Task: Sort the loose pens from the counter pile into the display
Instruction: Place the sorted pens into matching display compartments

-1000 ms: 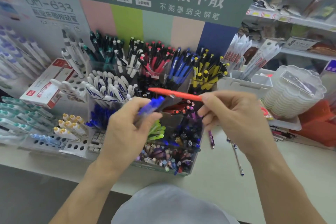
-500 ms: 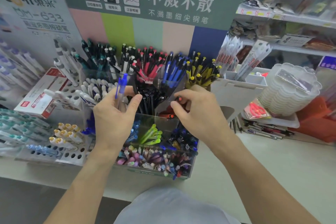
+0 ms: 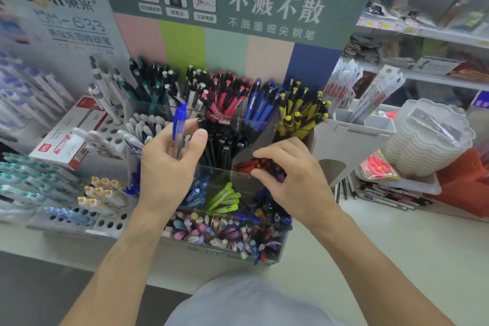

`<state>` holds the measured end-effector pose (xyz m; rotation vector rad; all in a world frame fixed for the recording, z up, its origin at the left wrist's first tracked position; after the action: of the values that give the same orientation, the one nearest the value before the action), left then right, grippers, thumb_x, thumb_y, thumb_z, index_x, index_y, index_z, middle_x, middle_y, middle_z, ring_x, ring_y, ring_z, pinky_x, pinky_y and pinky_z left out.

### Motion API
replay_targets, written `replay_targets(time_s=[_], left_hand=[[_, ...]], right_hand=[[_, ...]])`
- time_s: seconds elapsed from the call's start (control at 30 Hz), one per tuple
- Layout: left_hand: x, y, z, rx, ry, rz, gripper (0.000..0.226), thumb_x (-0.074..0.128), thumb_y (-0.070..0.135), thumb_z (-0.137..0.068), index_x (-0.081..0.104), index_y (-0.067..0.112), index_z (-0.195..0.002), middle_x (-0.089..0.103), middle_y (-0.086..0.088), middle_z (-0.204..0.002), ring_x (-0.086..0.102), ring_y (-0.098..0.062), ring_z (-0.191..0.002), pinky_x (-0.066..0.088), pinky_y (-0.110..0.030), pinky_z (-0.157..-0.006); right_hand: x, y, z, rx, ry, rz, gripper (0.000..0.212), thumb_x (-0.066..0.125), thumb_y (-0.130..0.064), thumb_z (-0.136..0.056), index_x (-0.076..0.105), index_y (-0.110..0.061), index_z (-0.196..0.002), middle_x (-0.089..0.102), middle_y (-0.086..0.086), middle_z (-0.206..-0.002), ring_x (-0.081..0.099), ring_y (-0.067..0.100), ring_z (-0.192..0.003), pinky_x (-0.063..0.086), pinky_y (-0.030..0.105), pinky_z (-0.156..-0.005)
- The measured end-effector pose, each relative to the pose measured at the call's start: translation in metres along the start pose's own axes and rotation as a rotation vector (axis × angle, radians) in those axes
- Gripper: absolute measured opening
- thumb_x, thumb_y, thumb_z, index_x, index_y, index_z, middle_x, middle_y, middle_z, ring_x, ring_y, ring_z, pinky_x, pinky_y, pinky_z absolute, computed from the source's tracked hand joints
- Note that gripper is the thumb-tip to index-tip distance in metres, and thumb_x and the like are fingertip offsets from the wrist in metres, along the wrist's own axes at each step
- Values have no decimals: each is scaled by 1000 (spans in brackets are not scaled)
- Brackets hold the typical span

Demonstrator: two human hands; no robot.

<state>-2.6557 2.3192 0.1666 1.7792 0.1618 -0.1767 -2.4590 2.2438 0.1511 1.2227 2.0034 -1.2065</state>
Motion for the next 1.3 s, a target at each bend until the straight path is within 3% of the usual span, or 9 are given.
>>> replay_targets(time_s=[0.13,0.3,0.43,0.57,0.67,0.8,0.93,1.07,1.3], left_hand=[[3,1,-2,78,-110,-84,4,71,30,-89,73,28,-92,51,17,-57,41,-4,-48,33,-10,-49],[5,4,-5,263,-199,-455,17,76,26,-86,76,17,-101,59,9,-94,54,2,-70,41,-10,-63],[-2,8,3,100,-172,-183,28,73,23,-89,63,32,-113,52,12,-88,45,-1,-56,40,-11,-60],[5,11,14,-125,-520,146,43,53,14,-79,60,27,-119,47,7,-85,40,-9,-63,37,-26,-59],[5,19,29,50,-724,-59,39,47,12,-99,55,30,-132,53,17,-87,48,-5,-73,41,-26,-69],[-3,23,24,248,-510,-188,43,61,16,-97,55,27,-138,58,8,-109,59,-10,-103,48,-24,-90],[-9,11,15,363,-157,-349,51,74,19,-87,59,18,-135,60,7,-119,53,-6,-118,41,-21,-104],[15,-11,15,577,-172,-472,31,72,14,-90,70,8,-120,64,-4,-113,54,-20,-113,47,-46,-98],[14,-19,12,625,-291,-380,30,65,10,-91,72,11,-121,64,-3,-124,49,-22,-130,40,-49,-107]], right_hand=[[3,7,-10,-18,165,48,19,74,-14,-92,77,-6,-109,69,8,-97,61,22,-92,51,28,-82],[4,-11,-10,25,205,46,32,69,-16,-94,68,-3,-123,57,9,-105,56,21,-97,51,27,-85],[-4,-32,-12,11,185,-215,33,70,-11,-91,64,-6,-124,58,3,-103,56,8,-89,50,20,-80],[-5,-48,-18,124,101,-573,39,67,-16,-96,57,-13,-133,59,3,-104,61,17,-81,54,33,-70],[-7,-54,-26,199,42,-712,36,63,-23,-100,55,-17,-134,63,-1,-99,65,21,-82,56,41,-74],[-14,-51,-35,198,66,-727,28,68,-14,-97,61,-13,-124,71,-1,-94,70,19,-86,57,44,-80],[-32,-36,-42,277,292,-741,32,73,-11,-93,56,-16,-119,75,-2,-94,73,20,-87,59,42,-81],[-51,-24,-41,268,396,-627,28,77,-20,-90,57,-20,-110,70,-11,-83,69,11,-77,55,27,-74],[-49,-21,-16,284,417,-644,26,77,-16,-88,59,-24,-104,72,-3,-79,72,20,-72,55,27,-69]])
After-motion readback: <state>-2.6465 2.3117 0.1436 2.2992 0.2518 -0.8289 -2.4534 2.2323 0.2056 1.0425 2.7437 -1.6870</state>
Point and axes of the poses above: each hand's wrist, its own z-axis away from the middle knuckle, its own x-axis out of the palm, y = z × x, the point moved 4 cm from there along -z, towards the middle knuckle
